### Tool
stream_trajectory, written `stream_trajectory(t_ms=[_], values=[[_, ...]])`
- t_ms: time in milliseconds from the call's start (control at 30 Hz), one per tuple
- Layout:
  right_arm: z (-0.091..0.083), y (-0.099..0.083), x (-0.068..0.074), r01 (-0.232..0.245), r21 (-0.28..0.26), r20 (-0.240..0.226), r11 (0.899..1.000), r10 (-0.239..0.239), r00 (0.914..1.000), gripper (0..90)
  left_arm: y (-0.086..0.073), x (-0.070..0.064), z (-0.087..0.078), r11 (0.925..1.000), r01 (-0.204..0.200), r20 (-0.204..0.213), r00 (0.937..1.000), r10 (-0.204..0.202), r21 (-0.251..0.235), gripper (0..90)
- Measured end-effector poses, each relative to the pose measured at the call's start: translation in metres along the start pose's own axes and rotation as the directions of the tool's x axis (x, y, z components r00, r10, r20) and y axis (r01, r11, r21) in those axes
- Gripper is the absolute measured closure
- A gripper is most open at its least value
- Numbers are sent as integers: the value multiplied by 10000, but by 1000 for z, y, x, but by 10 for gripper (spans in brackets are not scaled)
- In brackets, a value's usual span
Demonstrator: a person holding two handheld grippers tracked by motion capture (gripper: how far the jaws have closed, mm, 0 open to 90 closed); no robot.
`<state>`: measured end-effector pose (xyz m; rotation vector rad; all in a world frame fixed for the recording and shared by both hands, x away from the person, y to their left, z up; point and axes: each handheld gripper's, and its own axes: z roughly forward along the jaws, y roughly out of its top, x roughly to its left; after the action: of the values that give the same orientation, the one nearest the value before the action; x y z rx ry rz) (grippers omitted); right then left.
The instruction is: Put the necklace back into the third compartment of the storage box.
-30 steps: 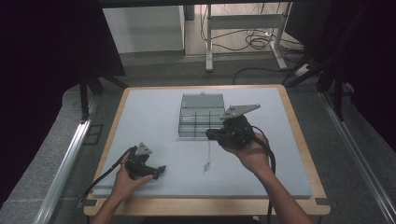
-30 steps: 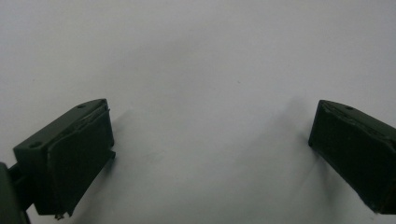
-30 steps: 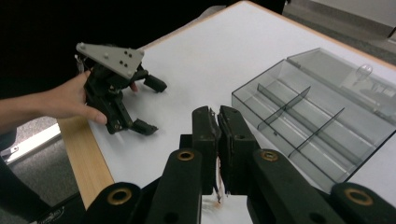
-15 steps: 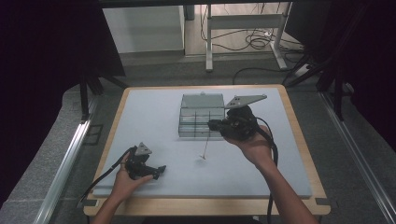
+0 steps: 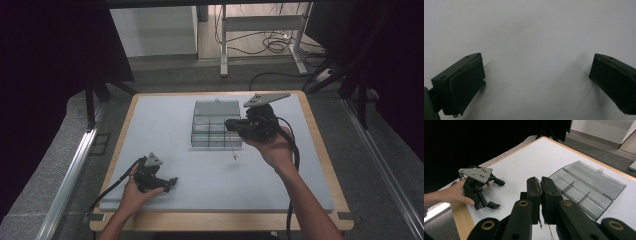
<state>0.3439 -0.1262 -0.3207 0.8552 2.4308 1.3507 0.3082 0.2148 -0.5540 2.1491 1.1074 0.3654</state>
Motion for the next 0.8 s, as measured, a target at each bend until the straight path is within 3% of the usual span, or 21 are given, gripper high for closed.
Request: stream_trajectory(t_ms=[233,533,800], values=[[1,5,-13,-349,-223,72,9991,350,9994,839,0,0,0,10000,4,1,10000,-4,-1,0],[-6,13,-20,-509,-597,83,9969,515,9986,840,0,0,0,10000,5,0,10000,-5,1,0],[-10,21,-31,-657,-629,362,9959,680,9970,839,0,0,0,10000,6,0,10000,-6,-1,0]])
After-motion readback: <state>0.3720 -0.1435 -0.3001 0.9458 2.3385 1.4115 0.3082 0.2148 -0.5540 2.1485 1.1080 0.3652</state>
